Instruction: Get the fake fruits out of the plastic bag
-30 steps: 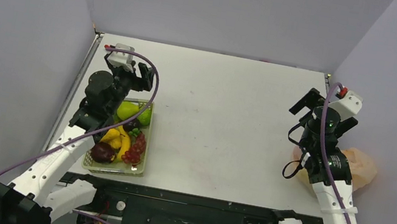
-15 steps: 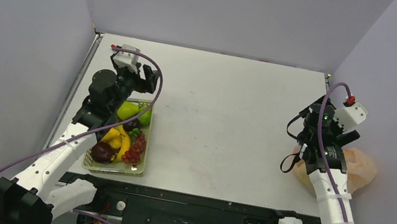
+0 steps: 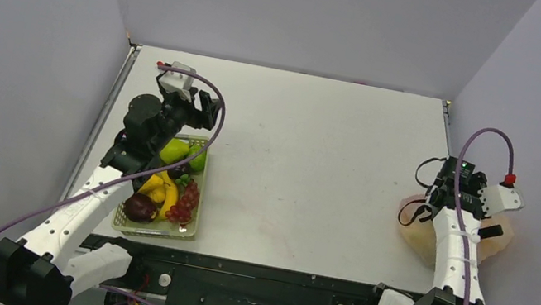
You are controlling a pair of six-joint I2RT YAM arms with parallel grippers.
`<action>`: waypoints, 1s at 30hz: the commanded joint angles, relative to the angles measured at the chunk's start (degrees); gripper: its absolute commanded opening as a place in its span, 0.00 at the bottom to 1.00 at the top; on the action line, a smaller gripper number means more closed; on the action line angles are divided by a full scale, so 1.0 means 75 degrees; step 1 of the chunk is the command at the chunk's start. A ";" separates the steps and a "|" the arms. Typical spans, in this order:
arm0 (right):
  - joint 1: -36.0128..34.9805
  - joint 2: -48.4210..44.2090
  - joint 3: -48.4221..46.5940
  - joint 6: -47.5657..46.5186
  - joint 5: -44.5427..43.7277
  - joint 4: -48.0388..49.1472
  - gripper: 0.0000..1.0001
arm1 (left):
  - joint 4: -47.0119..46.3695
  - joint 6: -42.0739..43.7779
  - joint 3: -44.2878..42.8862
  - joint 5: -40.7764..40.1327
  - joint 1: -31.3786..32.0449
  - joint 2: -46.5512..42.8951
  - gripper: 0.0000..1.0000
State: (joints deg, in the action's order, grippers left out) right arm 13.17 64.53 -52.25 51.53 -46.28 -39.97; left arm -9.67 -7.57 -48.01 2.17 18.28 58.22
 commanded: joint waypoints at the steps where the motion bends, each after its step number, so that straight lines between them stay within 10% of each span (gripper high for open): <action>1: 0.0713 0.0266 0.0152 0.0329 0.0628 0.0526 0.98 | -0.0374 0.0094 -0.0285 0.0184 0.0064 0.0049 0.69; 13: 0.1740 0.1082 0.0877 -0.0022 0.3308 0.1958 0.86 | -0.0351 0.0171 -0.0294 0.0298 0.0136 0.0084 0.69; 25: 0.1679 0.1051 0.1038 -0.0536 0.4121 0.2447 0.11 | -0.0335 0.0170 -0.0359 0.0453 0.0140 0.0205 0.69; 30: 0.1012 0.1053 0.0772 -0.0996 0.4038 0.2313 0.00 | -0.0303 0.0094 -0.0431 0.0683 0.0140 0.0340 0.69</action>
State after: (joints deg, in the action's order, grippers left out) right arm 24.58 72.97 -44.86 47.27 -16.58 -24.03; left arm -9.67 -6.81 -48.03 4.97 19.09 60.05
